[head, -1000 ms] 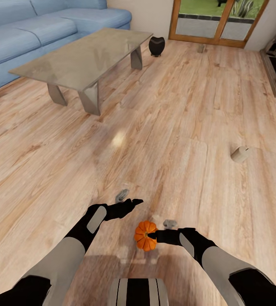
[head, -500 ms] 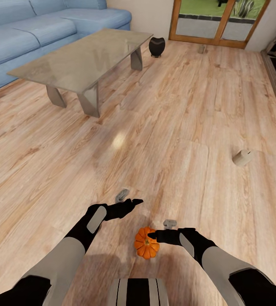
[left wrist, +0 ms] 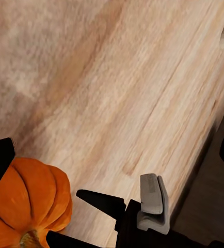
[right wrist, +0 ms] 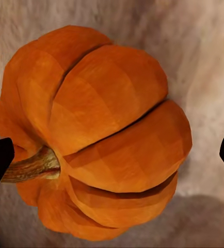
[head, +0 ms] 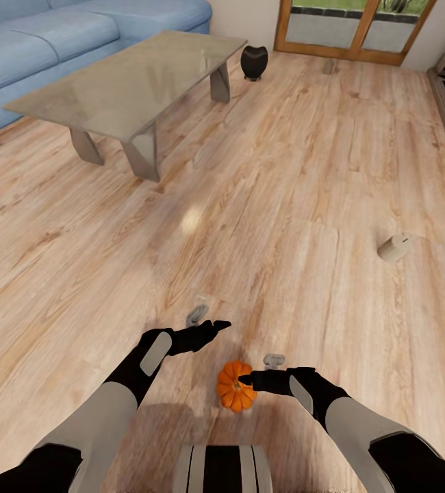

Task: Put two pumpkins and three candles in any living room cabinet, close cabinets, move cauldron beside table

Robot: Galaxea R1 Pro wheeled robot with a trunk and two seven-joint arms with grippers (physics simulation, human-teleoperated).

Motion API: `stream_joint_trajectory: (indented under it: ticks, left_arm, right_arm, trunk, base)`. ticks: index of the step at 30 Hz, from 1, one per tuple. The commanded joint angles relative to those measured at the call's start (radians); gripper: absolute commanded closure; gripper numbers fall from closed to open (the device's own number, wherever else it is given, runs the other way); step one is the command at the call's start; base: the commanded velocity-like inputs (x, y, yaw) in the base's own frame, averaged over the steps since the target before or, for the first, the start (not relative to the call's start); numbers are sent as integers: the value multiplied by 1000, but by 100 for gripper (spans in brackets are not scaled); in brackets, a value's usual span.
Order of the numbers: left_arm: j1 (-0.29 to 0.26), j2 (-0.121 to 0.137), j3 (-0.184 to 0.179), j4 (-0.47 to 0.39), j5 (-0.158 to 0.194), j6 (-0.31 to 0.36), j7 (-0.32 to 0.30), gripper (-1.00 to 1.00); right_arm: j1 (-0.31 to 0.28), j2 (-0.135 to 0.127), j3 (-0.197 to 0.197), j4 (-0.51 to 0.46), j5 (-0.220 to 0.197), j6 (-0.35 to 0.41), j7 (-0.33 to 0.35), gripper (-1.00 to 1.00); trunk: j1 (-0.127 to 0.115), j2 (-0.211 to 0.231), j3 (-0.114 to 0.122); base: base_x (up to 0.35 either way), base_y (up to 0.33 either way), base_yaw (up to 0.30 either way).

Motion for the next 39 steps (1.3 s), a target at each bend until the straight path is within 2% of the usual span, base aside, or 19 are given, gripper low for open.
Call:
stream_joint_trajectory:
  ticks: [1,13,22,23,39]
  left_arm:
    - [0,0,0,0,2,4,-1,-100]
    - [0,0,0,0,2,4,-1,-100]
    - [0,0,1,0,2,4,-1,-100]
    - [0,0,1,0,2,4,0,-100]
    - [0,0,0,1,1,4,1,-100]
  right_arm:
    - [0,-1,6,-1,-10,6,-1,-100]
    - [0,-1,6,0,-10,6,-1,-100]
    - [0,-1,7,-1,-10,6,-1,-100]
    - [0,-1,7,-1,-10,6,-1,100]
    - [0,-1,6,-1,-10,6,-1,100]
  trunk:
    - [0,-1,-5]
    - [6,-3,-51]
    - [6,-3,-51]
    - [6,-3,-51]
    - [6,-3,-51]
  base:
    - [0,0,0]
    - [0,0,0]
    - [0,0,0]
    - [0,0,0]
    - [0,0,0]
